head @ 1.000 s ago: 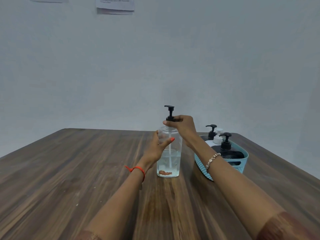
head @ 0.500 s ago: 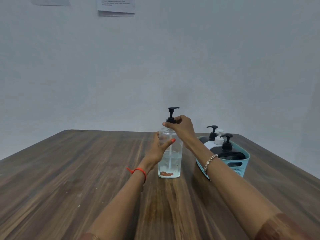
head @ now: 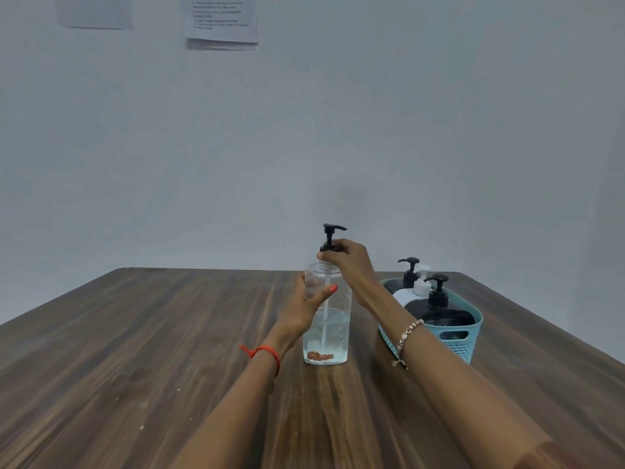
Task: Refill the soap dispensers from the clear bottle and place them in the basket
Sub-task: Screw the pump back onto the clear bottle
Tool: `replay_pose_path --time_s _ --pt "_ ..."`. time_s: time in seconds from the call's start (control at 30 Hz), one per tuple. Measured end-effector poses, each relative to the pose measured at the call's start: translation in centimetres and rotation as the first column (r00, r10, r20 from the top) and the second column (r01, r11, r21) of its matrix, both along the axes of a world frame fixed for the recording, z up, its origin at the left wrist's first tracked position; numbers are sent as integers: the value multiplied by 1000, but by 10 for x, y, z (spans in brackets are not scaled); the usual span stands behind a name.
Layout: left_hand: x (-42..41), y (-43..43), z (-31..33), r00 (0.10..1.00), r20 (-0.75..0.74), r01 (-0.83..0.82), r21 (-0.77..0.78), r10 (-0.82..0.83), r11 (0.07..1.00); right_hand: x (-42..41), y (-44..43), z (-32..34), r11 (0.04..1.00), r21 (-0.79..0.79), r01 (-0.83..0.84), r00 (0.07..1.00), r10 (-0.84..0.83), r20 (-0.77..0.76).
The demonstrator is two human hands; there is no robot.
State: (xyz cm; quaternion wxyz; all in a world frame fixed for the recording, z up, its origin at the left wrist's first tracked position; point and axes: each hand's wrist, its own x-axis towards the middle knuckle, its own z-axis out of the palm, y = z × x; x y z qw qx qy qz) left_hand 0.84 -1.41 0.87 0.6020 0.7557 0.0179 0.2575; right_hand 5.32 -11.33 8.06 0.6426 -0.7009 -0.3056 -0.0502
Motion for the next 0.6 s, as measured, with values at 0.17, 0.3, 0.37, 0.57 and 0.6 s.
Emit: replay_pose_path --time_s 0.17,0.3,0.37,0.57,0.6 --pt "2 0 0 1000 6 12 3 -12 1000 3 -5 1 999 30 -15 999 17 -49" --pt "1 0 0 1000 13 12 4 -12 1000 0 7 -2 988 -29 152 988 -152 -16" --pt "0 0 0 1000 19 17 -1 -17 1000 0 7 -2 992 -36 124 992 -124 -3" --pt "2 0 0 1000 23 5 1 -5 1000 5 -7 2 996 5 -85 993 85 -76" --pt "2 0 0 1000 21 6 2 -6 1000 5 -7 2 997 14 -76 994 77 -79"
